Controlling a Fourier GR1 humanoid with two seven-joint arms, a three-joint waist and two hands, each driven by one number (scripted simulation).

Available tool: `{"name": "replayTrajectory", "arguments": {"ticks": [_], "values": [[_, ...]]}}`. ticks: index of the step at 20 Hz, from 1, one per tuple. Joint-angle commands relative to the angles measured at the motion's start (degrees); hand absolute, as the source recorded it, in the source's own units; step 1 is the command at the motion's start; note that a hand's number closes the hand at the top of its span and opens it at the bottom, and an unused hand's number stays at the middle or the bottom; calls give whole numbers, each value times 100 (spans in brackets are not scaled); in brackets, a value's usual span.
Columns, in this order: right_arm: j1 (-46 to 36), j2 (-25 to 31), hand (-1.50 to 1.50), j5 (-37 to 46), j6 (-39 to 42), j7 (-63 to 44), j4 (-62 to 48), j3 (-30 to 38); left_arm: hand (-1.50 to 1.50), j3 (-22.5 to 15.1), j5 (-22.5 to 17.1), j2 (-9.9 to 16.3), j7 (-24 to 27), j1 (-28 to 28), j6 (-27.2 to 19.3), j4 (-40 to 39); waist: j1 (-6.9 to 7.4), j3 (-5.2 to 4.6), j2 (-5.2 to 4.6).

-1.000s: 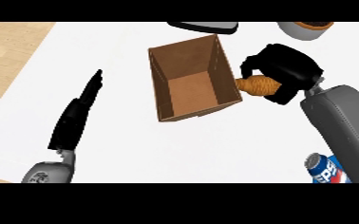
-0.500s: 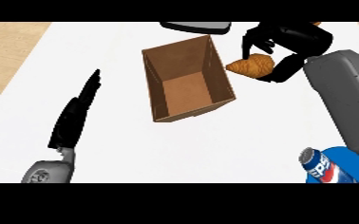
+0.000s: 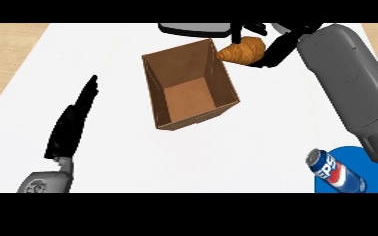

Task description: Pick the croissant from the plate and place it in the cardboard box

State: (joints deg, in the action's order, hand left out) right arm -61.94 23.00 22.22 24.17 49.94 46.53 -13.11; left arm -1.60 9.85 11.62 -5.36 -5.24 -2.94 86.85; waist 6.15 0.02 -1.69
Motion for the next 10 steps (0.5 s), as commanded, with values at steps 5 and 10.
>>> {"name": "replayTrajectory", "arguments": {"ticks": [5, 10], "values": [[-843, -916, 150, -114, 696, 370, -743, -518, 0, 176, -70, 81, 46, 162, 13, 24, -273, -7, 92], [-1018, -1291, 150, 92, 538, 299, -1106, -889, 0, 95, 92, -39, 77, 326, -150, 72, -376, -6, 111]]}}
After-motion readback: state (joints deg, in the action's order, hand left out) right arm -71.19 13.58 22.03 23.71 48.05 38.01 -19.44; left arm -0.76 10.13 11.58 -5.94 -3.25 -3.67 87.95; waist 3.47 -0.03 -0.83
